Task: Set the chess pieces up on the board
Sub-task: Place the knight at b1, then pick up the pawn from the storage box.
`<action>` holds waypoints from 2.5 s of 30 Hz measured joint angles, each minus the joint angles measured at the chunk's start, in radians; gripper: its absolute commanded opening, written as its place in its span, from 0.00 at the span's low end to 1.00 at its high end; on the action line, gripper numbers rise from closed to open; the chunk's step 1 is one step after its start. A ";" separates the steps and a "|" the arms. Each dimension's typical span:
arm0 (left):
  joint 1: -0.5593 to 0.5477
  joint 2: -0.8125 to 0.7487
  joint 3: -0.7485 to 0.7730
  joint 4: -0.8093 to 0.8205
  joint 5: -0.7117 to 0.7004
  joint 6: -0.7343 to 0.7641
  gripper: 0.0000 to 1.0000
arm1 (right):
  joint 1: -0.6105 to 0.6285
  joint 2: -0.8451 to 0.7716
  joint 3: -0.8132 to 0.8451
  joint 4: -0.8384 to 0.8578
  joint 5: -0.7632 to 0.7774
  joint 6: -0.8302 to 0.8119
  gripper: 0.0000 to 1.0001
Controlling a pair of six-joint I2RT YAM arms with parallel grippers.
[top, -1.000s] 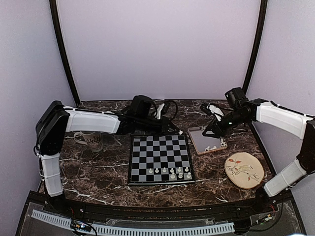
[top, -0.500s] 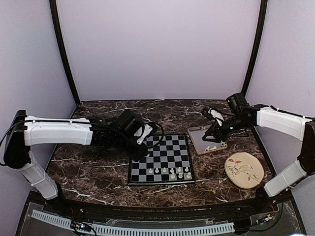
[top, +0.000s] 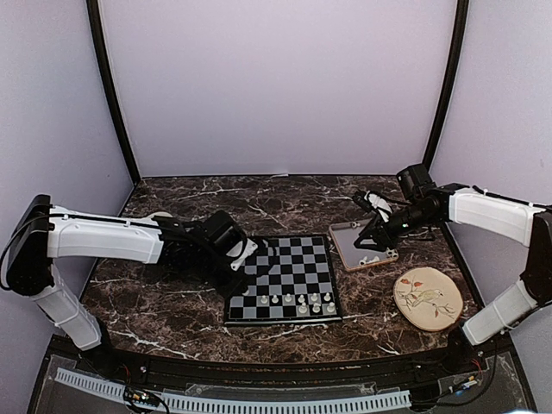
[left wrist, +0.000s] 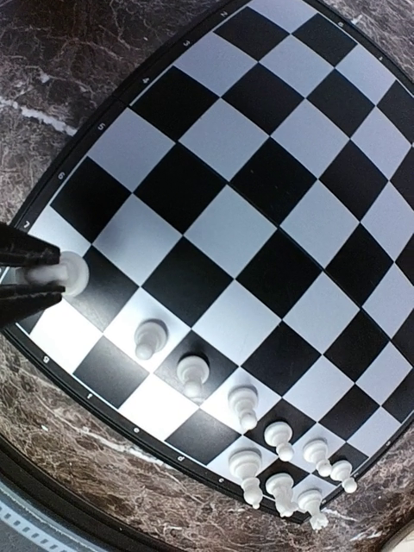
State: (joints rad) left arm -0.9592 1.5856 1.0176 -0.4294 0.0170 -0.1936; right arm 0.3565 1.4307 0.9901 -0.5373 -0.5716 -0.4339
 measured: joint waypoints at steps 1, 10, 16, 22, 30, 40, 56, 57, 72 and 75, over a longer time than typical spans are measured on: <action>-0.001 0.002 0.000 0.005 0.010 0.000 0.02 | 0.000 0.000 0.000 0.000 0.000 0.000 0.41; -0.023 0.037 -0.002 0.015 0.051 0.005 0.02 | 0.000 0.003 -0.005 0.000 0.000 -0.003 0.41; -0.055 0.033 -0.035 0.016 0.075 0.011 0.03 | 0.000 0.014 -0.005 0.000 0.000 -0.003 0.41; -0.066 0.033 -0.044 0.015 0.094 0.017 0.04 | 0.000 0.025 -0.005 0.000 0.000 -0.003 0.41; -0.072 0.039 -0.044 0.014 0.093 0.026 0.24 | 0.000 0.026 -0.005 0.000 0.000 -0.004 0.41; -0.078 0.039 -0.043 0.008 0.064 0.026 0.37 | 0.000 0.035 -0.001 -0.006 0.013 -0.002 0.41; -0.066 -0.005 0.130 0.134 -0.107 0.031 0.42 | -0.067 0.297 0.322 -0.170 0.443 0.000 0.28; -0.066 0.011 0.132 0.161 -0.107 0.023 0.42 | -0.071 0.324 0.335 -0.190 0.455 0.000 0.28; -0.064 0.109 0.134 0.354 -0.010 -0.084 0.42 | -0.075 0.626 0.615 -0.245 0.423 0.094 0.32; -0.064 0.116 0.134 0.360 0.002 -0.102 0.42 | -0.075 0.697 0.658 -0.239 0.408 0.126 0.32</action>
State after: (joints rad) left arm -1.0229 1.7016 1.1515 -0.0696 0.0185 -0.2955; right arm 0.2813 2.1273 1.6482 -0.7761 -0.1635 -0.3077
